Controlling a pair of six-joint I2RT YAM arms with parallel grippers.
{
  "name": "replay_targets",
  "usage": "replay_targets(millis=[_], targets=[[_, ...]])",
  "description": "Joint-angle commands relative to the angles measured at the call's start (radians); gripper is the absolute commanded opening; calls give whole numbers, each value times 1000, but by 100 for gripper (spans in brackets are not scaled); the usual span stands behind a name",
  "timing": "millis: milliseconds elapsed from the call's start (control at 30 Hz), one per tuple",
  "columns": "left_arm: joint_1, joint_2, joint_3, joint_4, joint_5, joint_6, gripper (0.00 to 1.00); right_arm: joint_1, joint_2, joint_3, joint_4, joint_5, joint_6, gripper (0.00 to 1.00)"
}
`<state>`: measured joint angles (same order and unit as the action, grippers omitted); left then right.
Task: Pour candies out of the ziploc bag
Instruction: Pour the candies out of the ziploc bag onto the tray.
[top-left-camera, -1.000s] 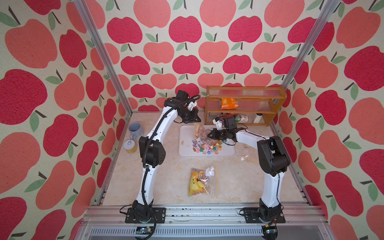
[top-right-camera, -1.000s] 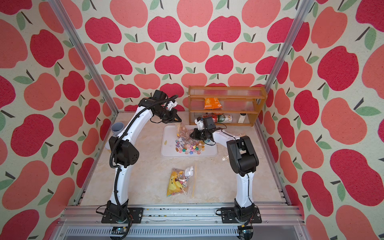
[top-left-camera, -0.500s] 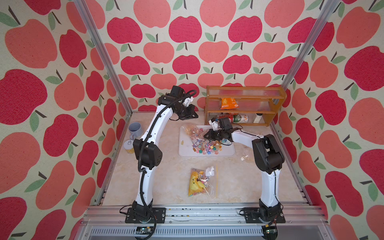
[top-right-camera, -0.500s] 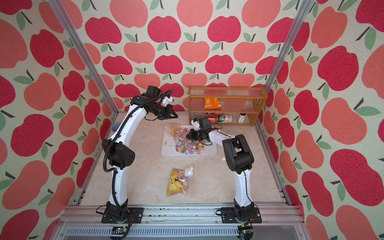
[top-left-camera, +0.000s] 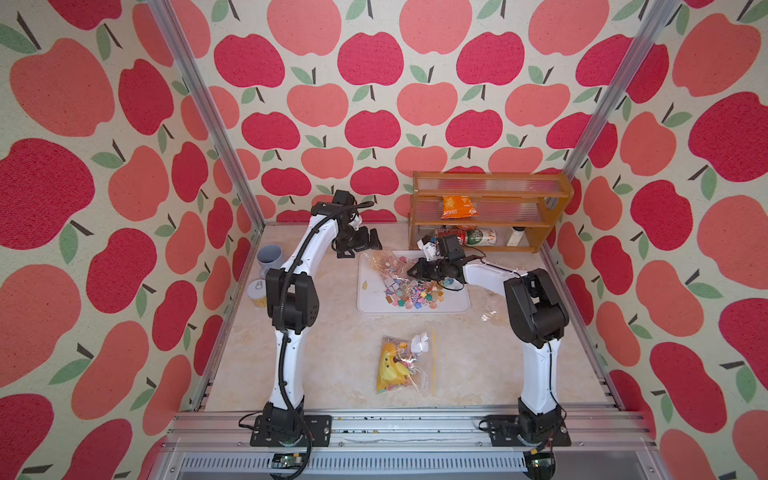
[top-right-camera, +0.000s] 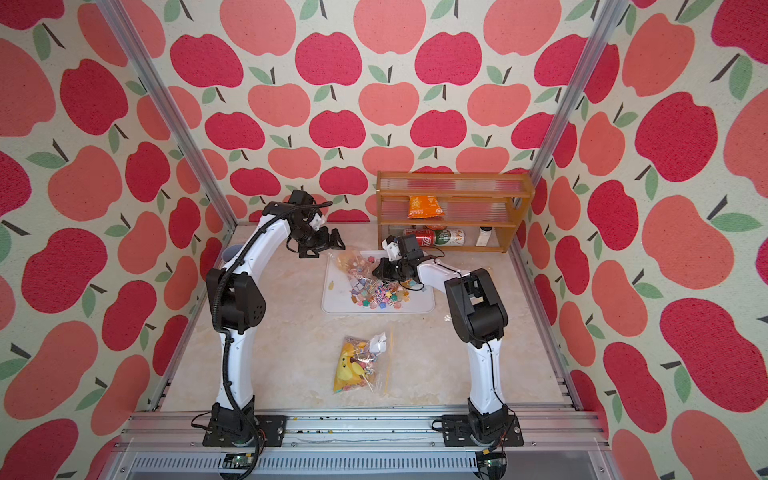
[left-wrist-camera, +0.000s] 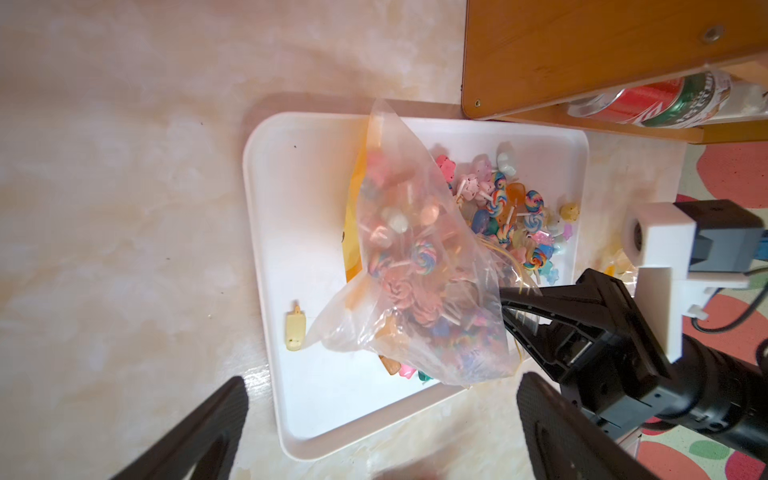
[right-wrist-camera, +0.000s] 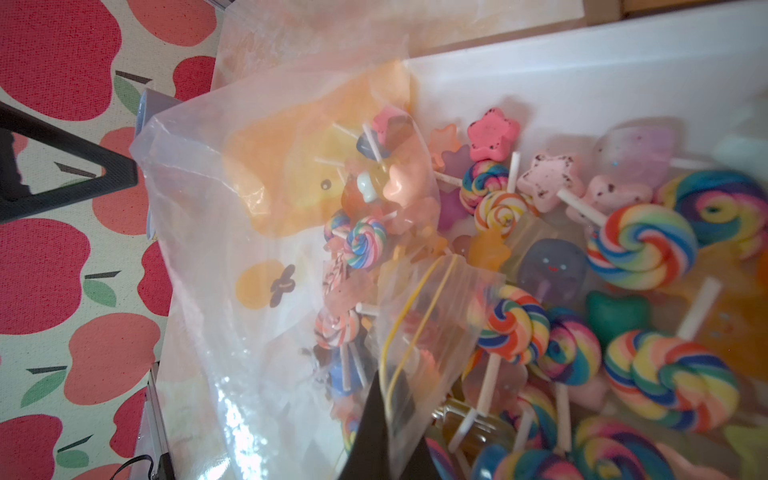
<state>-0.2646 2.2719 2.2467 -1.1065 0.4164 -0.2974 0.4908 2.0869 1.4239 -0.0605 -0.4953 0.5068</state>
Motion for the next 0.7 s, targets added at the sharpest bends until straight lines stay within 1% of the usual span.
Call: replay_targets(millis=[0,67,200,267,300,333,367,433,467,533,633,667], targets=[[-10,58,4,8,-10,-11,100,8,-5,34,-15,-9,4,3],[-9,82,3,20,-6,-24,99,9,-5,36,-13,-11,6,3],[-5,100,-14,99,63,-53,99,17,-10,32,-6,-14,10,3],[-8,114,-7,132,79,-71,97,24,-10,31,-4,-14,9,3],[-9,124,5,135,85,-77,93,27,-10,31,-4,-14,9,3],[-8,137,20,136,98,-82,86,29,-10,29,-4,-14,9,2],[-8,153,35,135,111,-83,72,31,-11,26,-2,-14,9,2],[-11,179,60,122,124,-88,39,31,-17,19,3,-14,10,2],[-13,190,70,111,124,-86,30,31,-20,14,7,-15,12,2],[-17,202,82,87,113,-76,17,31,-27,9,8,-16,9,3],[-19,189,56,86,108,-63,0,31,-40,8,1,-12,1,2],[-19,180,48,86,112,-59,0,30,-43,8,-2,-12,0,2]])
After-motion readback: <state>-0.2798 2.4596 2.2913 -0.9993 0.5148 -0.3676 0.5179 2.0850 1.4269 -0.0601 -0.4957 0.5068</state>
